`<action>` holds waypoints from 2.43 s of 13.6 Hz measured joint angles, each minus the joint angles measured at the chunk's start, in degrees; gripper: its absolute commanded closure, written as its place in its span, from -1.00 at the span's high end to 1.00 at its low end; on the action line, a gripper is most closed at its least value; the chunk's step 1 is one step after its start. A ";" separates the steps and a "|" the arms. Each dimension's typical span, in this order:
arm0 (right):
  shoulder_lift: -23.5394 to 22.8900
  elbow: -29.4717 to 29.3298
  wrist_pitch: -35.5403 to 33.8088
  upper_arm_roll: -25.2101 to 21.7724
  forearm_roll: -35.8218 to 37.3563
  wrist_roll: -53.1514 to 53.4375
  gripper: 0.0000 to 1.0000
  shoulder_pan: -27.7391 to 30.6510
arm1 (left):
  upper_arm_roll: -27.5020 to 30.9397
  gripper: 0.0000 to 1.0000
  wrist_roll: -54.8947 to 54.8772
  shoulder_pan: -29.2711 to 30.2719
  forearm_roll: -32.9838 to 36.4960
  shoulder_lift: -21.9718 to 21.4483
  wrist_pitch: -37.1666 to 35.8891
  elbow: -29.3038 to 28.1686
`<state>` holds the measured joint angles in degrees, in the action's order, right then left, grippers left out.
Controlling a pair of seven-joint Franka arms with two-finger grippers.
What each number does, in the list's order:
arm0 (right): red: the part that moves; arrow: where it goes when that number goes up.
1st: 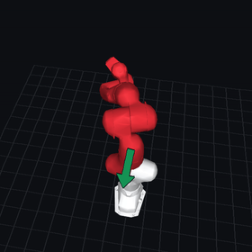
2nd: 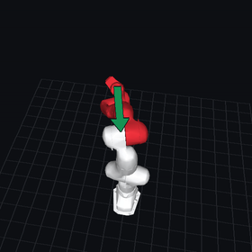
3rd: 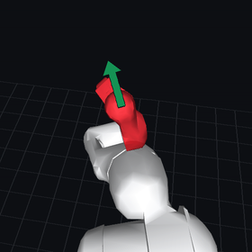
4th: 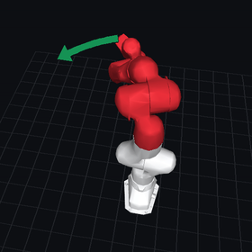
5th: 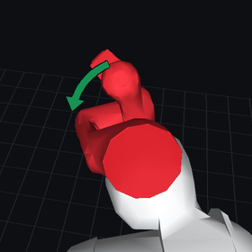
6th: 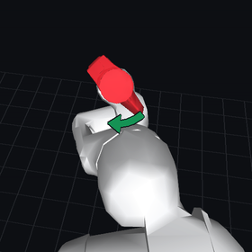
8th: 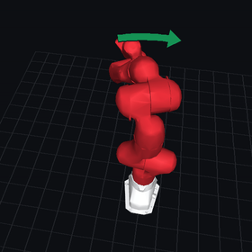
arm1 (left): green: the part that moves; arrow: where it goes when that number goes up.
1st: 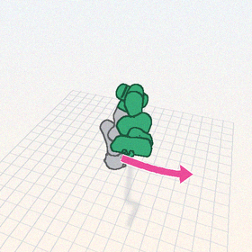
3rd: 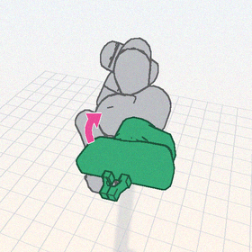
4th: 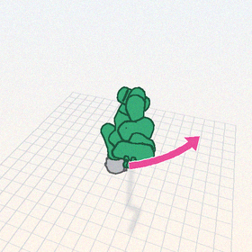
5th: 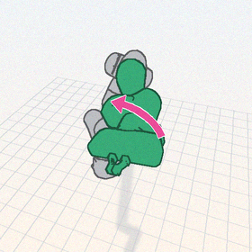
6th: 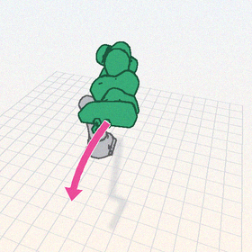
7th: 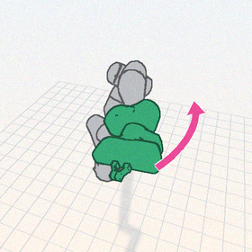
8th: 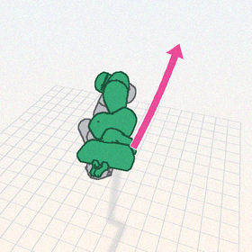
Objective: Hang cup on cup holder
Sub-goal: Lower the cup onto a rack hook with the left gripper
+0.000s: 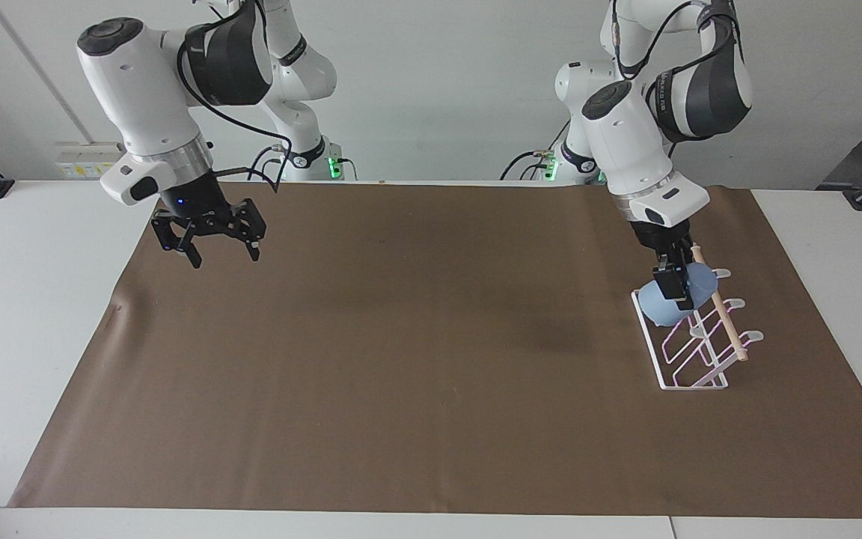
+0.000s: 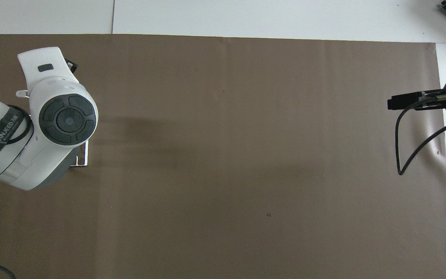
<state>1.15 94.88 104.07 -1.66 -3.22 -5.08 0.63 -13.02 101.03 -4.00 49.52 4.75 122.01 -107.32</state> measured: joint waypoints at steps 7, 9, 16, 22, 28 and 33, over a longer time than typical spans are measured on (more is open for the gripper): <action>1.19 -8.62 -13.15 -0.14 3.34 4.96 1.00 2.30 | 0.02 -1.00 -2.98 4.93 2.22 0.46 6.85 -3.36; 1.40 -8.54 -15.48 -0.12 3.48 8.89 1.00 2.77 | 0.02 -1.00 -3.71 5.26 2.22 0.48 7.91 -4.27; 3.87 -2.38 -13.25 0.35 3.67 10.50 1.00 2.75 | 0.01 -1.00 -3.74 5.28 2.41 0.78 9.49 -7.39; 5.66 0.32 -12.21 1.47 5.68 9.32 1.00 2.44 | 0.00 -0.50 -3.74 5.80 2.48 1.15 9.85 -7.53; 5.90 0.61 -12.66 1.23 5.69 8.60 1.00 2.46 | -0.01 0.08 -3.76 5.94 2.50 1.18 9.89 -7.58; 4.50 -1.85 -14.24 1.50 5.70 8.28 1.00 2.15 | -0.07 0.12 -3.77 5.94 2.50 1.18 9.90 -7.59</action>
<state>5.65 93.03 89.83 -0.16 2.48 3.20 2.79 -13.09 97.27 1.94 52.03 5.93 131.91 -114.91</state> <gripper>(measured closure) 0.000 0.220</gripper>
